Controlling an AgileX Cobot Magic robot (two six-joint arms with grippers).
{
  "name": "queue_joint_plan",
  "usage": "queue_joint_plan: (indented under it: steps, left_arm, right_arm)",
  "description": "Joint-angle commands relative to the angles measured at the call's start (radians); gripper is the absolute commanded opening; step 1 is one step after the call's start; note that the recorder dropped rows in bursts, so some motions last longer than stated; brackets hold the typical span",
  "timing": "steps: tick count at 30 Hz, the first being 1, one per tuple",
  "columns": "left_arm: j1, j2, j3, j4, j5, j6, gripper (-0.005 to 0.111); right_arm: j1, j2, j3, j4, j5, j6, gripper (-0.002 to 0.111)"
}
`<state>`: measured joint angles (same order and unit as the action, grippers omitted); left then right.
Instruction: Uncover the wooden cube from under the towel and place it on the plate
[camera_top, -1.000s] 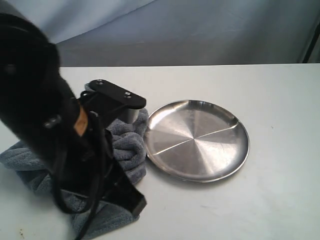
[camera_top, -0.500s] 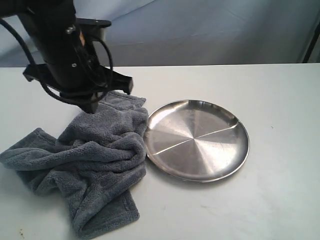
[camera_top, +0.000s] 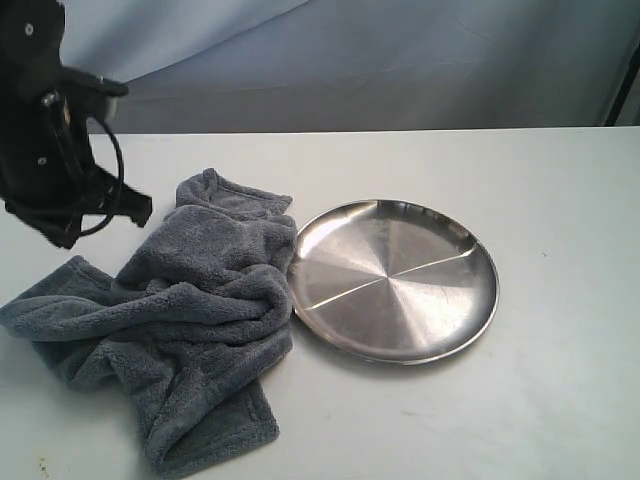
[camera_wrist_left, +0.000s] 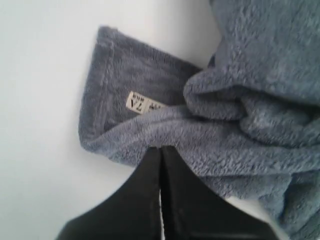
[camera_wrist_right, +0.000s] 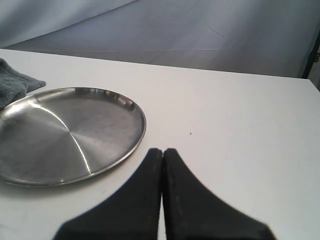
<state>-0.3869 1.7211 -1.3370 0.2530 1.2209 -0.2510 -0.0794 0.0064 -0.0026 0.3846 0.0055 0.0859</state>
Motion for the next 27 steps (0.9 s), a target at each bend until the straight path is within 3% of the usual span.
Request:
queue_joint_plan:
  steps: [1,6,11,22,25,27]
  left_arm:
    - [0.0,-0.032,0.136,0.011,0.0,0.003,0.0]
    - [-0.002,-0.097,0.277,-0.023,-0.016,-0.01,0.0]
    - [-0.002,-0.22,0.405,-0.143,-0.191,-0.002,0.0]
    - [-0.002,-0.407,0.628,-0.454,-0.372,0.405,0.0]
    - [-0.009,-0.418,0.658,-0.46,-0.364,0.438,0.0]
    - [-0.051,-0.418,0.663,-0.445,-0.342,0.438,0.0]
  right_arm:
    - [0.0,-0.006,0.003,0.005,0.012,0.004,0.003]
    - [0.0,-0.006,0.003,0.005,0.012,0.004,0.003]
    - [0.0,-0.006,0.003,0.005,0.012,0.004,0.003]
    - [0.0,-0.006,0.003,0.005,0.012,0.004,0.003]
    - [0.0,-0.006,0.003,0.005,0.012,0.004,0.003]
    - [0.0,-0.006,0.003,0.005,0.012,0.004,0.003]
